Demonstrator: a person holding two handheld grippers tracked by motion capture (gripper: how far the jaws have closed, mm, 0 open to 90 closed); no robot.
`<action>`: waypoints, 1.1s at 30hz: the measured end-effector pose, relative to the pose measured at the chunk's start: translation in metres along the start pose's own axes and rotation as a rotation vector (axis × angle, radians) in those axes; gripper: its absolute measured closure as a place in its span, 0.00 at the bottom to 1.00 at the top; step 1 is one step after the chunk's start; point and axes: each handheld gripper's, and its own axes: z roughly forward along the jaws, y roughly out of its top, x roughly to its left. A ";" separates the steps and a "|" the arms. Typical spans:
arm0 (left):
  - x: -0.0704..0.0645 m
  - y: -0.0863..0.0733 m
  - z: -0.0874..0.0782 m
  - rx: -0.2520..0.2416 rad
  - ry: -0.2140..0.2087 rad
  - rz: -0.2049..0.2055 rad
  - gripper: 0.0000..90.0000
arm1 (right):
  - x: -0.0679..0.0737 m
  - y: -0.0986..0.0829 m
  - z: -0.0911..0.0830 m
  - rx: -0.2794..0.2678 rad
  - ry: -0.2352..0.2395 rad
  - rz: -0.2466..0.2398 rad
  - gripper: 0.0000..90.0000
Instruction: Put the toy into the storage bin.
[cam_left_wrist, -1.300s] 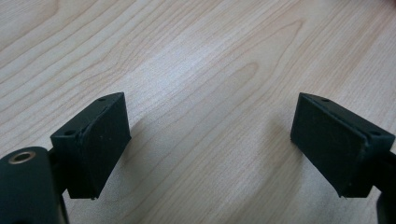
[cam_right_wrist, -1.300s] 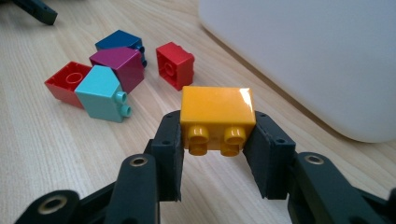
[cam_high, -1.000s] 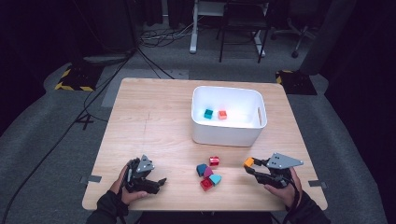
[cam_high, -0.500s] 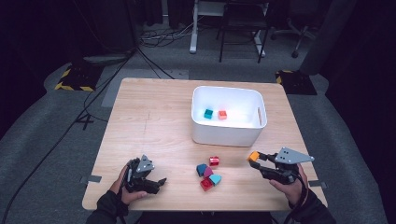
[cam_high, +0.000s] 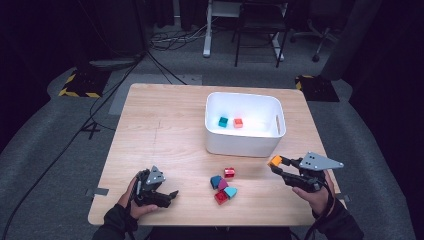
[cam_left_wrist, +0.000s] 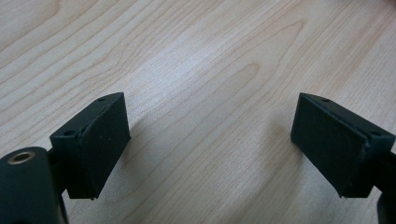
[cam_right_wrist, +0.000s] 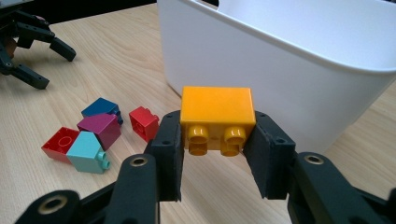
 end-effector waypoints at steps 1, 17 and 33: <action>0.000 0.000 0.000 -0.001 -0.001 -0.001 0.13 | -0.001 0.002 -0.001 -0.003 -0.001 -0.016 0.66; 0.000 0.000 0.000 0.002 -0.007 -0.007 0.13 | -0.007 0.037 -0.007 -0.016 -0.022 -0.047 0.66; 0.000 0.000 0.000 0.002 -0.007 -0.007 0.13 | -0.006 0.073 -0.010 -0.047 -0.031 -0.065 0.66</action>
